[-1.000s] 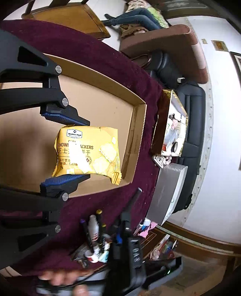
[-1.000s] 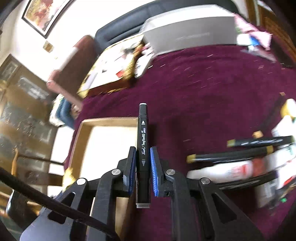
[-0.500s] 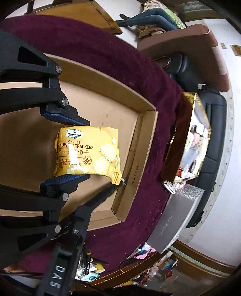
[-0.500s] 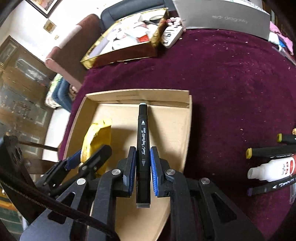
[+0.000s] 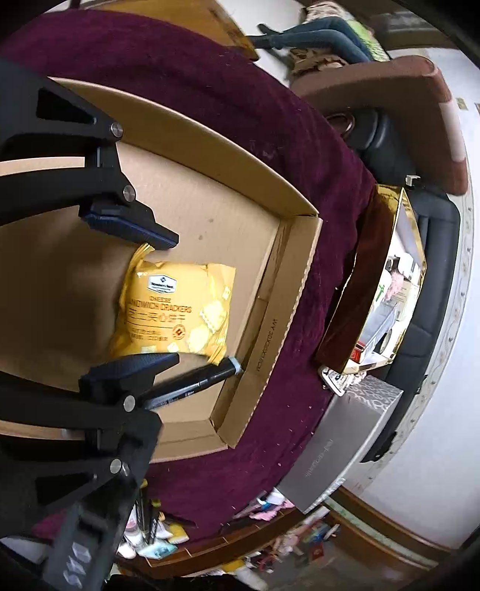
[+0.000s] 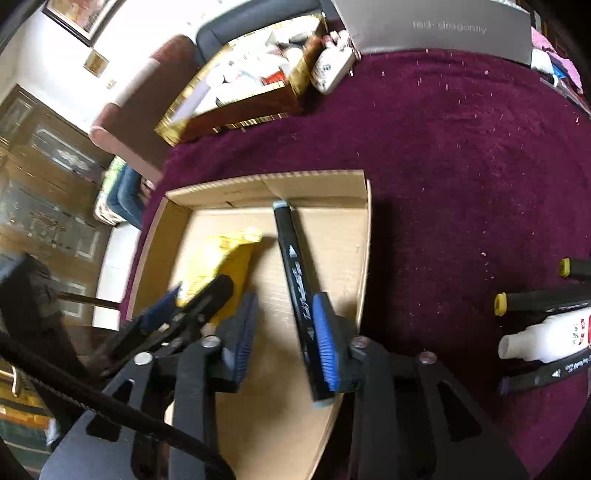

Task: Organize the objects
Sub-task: 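Release the crackers packet and black marker into the cardboard tray with both grippers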

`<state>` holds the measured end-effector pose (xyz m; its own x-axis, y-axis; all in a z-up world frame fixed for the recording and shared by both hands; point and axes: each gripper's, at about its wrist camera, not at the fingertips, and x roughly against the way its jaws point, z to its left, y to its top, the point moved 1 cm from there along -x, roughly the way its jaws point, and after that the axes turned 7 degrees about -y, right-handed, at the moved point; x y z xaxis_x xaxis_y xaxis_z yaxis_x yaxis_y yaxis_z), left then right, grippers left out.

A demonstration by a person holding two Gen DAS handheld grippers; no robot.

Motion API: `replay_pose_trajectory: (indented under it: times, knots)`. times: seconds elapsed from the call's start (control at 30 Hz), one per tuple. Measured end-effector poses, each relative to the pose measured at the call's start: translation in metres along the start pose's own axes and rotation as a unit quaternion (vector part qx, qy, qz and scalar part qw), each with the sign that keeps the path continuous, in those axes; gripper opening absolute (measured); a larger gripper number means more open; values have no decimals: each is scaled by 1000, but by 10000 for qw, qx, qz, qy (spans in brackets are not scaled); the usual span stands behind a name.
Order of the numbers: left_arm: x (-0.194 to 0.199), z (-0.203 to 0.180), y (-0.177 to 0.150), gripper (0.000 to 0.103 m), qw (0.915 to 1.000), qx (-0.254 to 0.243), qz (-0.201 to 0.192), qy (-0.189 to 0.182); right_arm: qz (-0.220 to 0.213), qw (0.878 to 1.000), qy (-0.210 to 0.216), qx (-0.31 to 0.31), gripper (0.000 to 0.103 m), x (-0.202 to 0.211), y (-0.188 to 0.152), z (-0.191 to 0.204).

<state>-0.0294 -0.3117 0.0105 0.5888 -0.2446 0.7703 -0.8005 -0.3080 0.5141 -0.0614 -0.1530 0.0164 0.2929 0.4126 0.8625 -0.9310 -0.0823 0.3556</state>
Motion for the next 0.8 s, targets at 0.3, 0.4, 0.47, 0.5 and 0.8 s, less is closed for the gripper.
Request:
replay_pose_trajectory:
  times: [0.3, 0.4, 0.47, 0.5, 0.8]
  knots:
    - [14, -27, -32, 55, 9998, -93, -111, 144, -693, 9973, -104, 218, 45, 59, -19, -23]
    - [13, -38, -45, 55, 9999, -164, 35, 23, -684, 9975, -143, 82, 45, 69, -28, -48]
    - [16, -42, -49, 55, 9998, -210, 25, -10, -684, 9974, -201, -64, 45, 76, -36, -68]
    - [18, -44, -49, 55, 9997, -241, -18, -49, -683, 9973, -222, -131, 45, 79, -40, -76]
    - [85, -73, -44, 55, 9963, -99, -561, -647, -1322, 9895, -543, -228, 52, 136, -64, -152]
